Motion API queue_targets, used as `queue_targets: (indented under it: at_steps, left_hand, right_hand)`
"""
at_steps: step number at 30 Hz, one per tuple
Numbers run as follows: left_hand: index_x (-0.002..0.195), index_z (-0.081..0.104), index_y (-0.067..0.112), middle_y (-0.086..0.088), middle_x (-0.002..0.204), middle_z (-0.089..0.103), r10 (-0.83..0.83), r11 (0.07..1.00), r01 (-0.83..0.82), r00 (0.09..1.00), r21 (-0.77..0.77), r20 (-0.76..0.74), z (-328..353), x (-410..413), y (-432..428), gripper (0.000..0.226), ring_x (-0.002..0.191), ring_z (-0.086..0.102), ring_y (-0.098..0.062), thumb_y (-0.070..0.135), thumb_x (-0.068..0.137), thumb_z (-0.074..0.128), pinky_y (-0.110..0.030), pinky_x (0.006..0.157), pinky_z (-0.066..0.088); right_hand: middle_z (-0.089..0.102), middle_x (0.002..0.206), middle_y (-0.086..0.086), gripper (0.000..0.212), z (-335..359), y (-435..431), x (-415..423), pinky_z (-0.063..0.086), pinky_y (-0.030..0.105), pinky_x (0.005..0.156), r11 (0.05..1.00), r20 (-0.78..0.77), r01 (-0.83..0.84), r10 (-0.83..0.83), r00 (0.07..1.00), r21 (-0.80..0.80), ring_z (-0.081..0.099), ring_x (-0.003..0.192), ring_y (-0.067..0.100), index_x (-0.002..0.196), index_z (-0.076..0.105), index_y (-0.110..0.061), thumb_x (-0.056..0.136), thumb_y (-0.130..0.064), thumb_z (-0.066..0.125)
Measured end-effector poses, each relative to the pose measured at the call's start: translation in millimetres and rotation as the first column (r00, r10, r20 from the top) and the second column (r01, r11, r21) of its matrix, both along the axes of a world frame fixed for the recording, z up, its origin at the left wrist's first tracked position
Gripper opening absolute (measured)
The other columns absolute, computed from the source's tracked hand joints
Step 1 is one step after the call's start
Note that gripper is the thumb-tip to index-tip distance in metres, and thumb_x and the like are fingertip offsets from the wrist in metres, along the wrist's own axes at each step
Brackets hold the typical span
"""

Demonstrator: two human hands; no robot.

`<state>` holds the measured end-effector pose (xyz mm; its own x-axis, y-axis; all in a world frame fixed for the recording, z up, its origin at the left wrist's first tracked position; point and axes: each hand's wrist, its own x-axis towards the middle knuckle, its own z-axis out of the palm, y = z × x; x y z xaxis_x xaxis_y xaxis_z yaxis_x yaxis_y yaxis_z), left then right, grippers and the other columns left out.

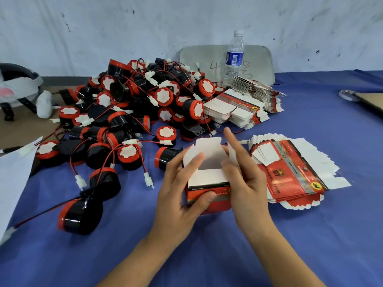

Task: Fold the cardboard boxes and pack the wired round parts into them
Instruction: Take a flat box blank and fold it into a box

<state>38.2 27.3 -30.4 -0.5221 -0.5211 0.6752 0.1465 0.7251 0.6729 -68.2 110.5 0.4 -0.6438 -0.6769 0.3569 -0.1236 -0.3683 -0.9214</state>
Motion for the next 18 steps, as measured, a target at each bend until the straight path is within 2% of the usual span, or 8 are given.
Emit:
queue_targets:
  at_steps: [2,6,8,10,13,16,18]
  left_hand:
    - [0.139,0.042,0.022,0.008,0.152,0.032,0.028,0.997,-0.028,1.0,-0.075,-0.006,-1.6,-0.9,-1.8,0.052,0.142,0.026,-0.002,0.049,0.095,0.049,-0.01,0.104,0.033]
    - [0.139,0.042,0.022,0.024,0.15,0.034,0.027,0.998,-0.028,0.999,-0.05,-0.021,-1.1,0.0,-2.0,0.05,0.139,0.034,-0.002,0.048,0.096,0.047,-0.012,0.102,0.036]
    - [0.138,0.043,0.021,0.026,0.148,0.036,0.031,0.998,-0.033,0.999,-0.055,-0.036,-0.5,0.5,-2.2,0.048,0.137,0.037,-0.002,0.046,0.096,0.048,-0.012,0.102,0.036]
    - [0.137,0.045,0.021,0.024,0.146,0.04,0.021,0.999,-0.023,0.998,-0.035,-0.054,-0.1,0.0,-1.8,0.048,0.136,0.039,-0.002,0.045,0.096,0.05,-0.012,0.102,0.036]
    - [0.136,0.046,0.024,0.021,0.142,0.046,0.002,1.0,-0.001,0.997,0.013,-0.077,-0.7,0.6,-1.1,0.046,0.134,0.044,-0.006,0.044,0.095,0.052,-0.016,0.103,0.038]
    - [0.134,0.049,0.027,0.018,0.137,0.05,-0.006,0.996,0.012,0.997,0.086,-0.072,-0.3,1.8,1.8,0.046,0.13,0.048,-0.009,0.048,0.094,0.053,-0.022,0.102,0.042]
    - [0.132,0.05,0.028,0.022,0.133,0.05,0.003,0.996,0.002,0.998,0.087,-0.061,0.4,2.2,4.9,0.045,0.128,0.049,-0.007,0.05,0.093,0.053,-0.023,0.1,0.044]
  right_hand:
    - [0.067,0.119,-0.007,0.036,1.1,-0.8,3.6,0.048,0.012,0.074,1.0,-0.059,0.022,-0.022,0.998,-0.005,0.063,0.096,0.003,0.123,0.062,-0.036,0.092,-0.02,0.052]
    - [0.063,0.124,-0.019,0.019,-2.8,-1.9,6.0,0.044,0.013,0.091,0.997,-0.093,0.076,-0.074,0.993,0.015,0.056,0.119,0.001,0.102,0.073,-0.033,0.089,-0.028,0.059]
    - [0.066,0.116,-0.022,0.015,-3.5,-2.1,6.9,0.043,0.014,0.093,0.996,-0.11,0.088,-0.085,0.99,0.022,0.053,0.122,-0.001,0.091,0.075,-0.035,0.088,-0.035,0.06]
    - [0.071,0.103,-0.019,0.022,-3.6,-2.6,8.3,0.042,0.014,0.093,0.995,-0.133,0.099,-0.095,0.987,0.024,0.051,0.124,-0.001,0.084,0.076,-0.037,0.089,-0.038,0.055]
    - [0.071,0.107,-0.011,0.024,-3.9,-4.2,7.8,0.042,0.01,0.087,0.994,-0.063,0.104,-0.102,0.993,0.026,0.053,0.121,-0.002,0.08,0.079,-0.031,0.09,-0.033,0.057]
    - [0.07,0.111,-0.007,0.028,-4.2,-4.4,4.7,0.047,0.013,0.082,0.994,0.07,0.102,-0.104,0.992,0.028,0.06,0.112,0.0,0.075,0.08,-0.024,0.087,-0.029,0.056]
    - [0.071,0.109,-0.008,0.031,-4.6,-4.1,1.5,0.048,0.014,0.079,0.992,0.14,0.124,-0.126,0.982,0.026,0.063,0.106,0.001,0.07,0.079,-0.021,0.086,-0.027,0.054]
